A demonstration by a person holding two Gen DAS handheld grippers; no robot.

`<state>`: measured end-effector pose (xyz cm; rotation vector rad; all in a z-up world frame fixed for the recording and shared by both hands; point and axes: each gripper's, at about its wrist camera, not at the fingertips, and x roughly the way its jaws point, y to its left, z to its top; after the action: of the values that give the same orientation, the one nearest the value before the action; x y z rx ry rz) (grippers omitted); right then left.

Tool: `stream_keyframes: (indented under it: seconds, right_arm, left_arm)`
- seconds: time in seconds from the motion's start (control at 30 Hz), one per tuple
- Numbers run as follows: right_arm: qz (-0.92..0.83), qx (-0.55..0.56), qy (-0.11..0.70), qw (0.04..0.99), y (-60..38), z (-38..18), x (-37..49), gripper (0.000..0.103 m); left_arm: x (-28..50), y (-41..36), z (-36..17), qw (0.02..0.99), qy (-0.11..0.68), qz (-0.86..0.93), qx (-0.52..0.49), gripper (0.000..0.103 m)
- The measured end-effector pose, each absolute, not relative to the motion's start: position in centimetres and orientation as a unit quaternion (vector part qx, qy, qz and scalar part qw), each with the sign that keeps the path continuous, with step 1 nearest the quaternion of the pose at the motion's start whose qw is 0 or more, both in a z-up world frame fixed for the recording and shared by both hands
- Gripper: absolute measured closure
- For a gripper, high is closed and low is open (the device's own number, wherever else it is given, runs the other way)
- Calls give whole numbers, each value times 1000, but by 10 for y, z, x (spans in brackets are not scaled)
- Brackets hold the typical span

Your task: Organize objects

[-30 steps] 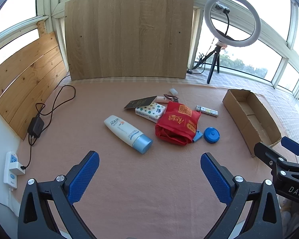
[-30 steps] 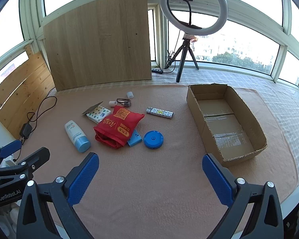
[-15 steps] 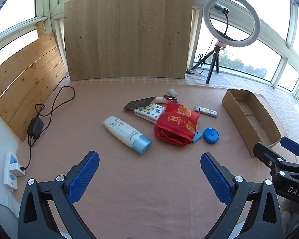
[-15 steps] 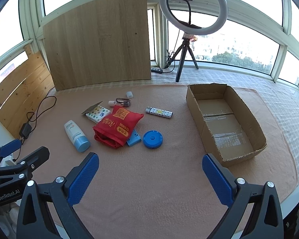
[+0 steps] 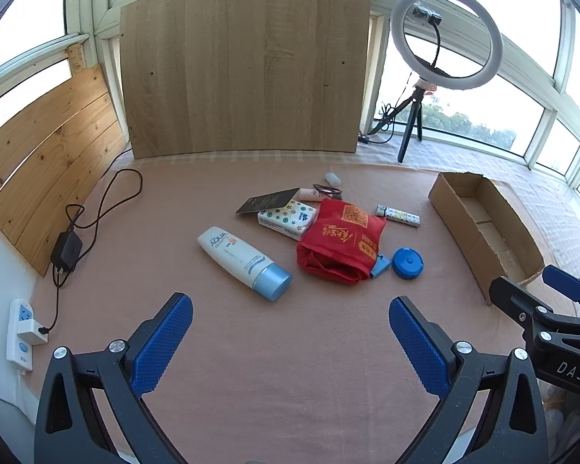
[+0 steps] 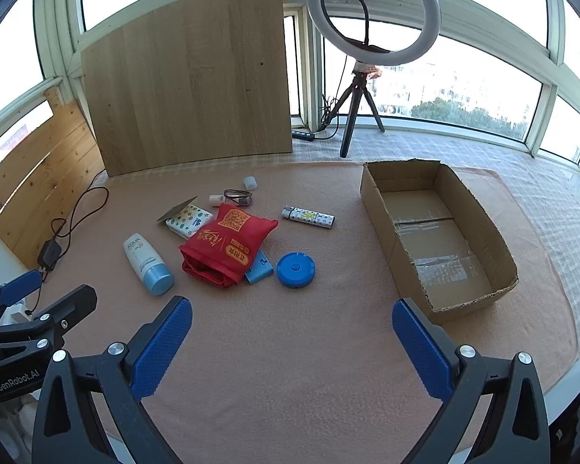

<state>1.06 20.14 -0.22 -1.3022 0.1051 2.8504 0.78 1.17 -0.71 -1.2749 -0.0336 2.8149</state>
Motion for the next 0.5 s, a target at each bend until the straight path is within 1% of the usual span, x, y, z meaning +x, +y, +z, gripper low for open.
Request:
stream_keyframes:
  seconds: [0.5]
  right_arm:
    - [907, -420, 38, 2, 200, -6, 8, 1]
  left_arm:
    - [7, 11, -10, 27, -11, 910, -415, 0]
